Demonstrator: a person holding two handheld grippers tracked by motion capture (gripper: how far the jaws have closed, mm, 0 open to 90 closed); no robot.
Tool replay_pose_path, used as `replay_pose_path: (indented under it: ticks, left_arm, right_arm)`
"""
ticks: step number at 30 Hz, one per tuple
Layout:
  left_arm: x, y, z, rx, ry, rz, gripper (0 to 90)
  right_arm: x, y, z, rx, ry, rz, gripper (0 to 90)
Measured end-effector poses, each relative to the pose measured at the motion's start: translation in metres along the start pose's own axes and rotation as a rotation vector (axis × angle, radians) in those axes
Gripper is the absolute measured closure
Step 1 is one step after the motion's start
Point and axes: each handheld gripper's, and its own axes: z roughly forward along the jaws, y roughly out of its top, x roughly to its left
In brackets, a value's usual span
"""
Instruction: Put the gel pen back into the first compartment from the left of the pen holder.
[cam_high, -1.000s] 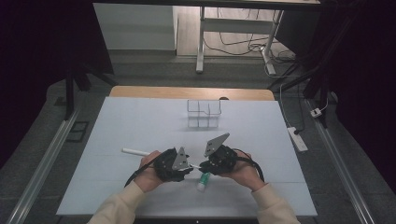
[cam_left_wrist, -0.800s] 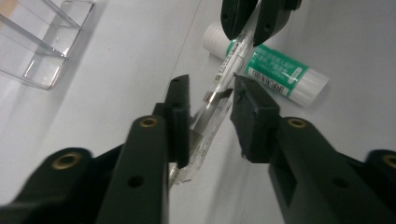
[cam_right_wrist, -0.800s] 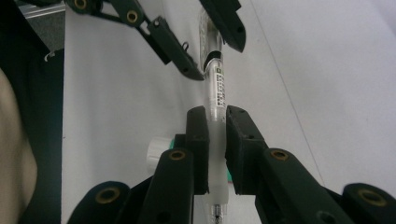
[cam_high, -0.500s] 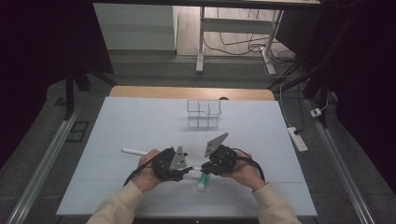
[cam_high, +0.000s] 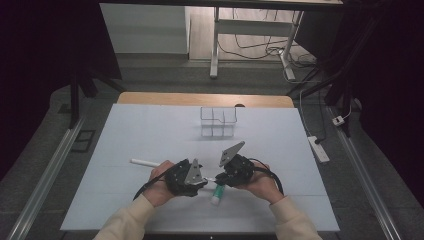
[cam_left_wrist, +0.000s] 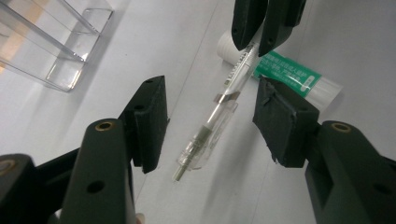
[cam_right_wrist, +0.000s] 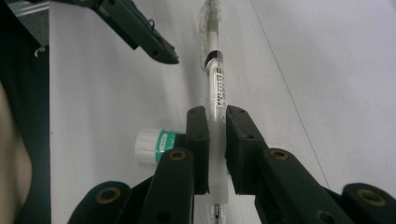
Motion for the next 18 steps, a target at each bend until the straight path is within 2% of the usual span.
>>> replay_pose_path:
  ticks: [5, 10, 13, 16, 18]
  left_arm:
    - [-0.0008, -0.0005, 0.0042, 0.018, -0.011, 0.006, 43.4]
    - [-0.0030, -0.0009, 0.0088, 0.042, -0.015, 0.035, 46.1]
    - [-0.0042, -0.0011, 0.0090, 0.044, 0.001, 0.045, 53.3]
    - [-0.0041, -0.0017, 0.0084, 0.045, -0.005, 0.052, 61.9]
    - [-0.0043, -0.0021, 0.0086, 0.049, -0.011, 0.058, 64.4]
  right_arm:
    - [-0.0005, 0.0003, -0.0026, -0.031, 0.016, 0.010, 79.2]
    - [0.0014, 0.0028, -0.0038, -0.050, 0.032, 0.001, 79.2]
    - [0.0027, 0.0045, -0.0039, -0.050, 0.039, -0.008, 79.3]
    - [0.0045, 0.0056, -0.0037, -0.057, 0.041, -0.016, 79.2]
    - [0.0044, 0.0060, -0.0047, -0.066, 0.044, -0.016, 79.2]
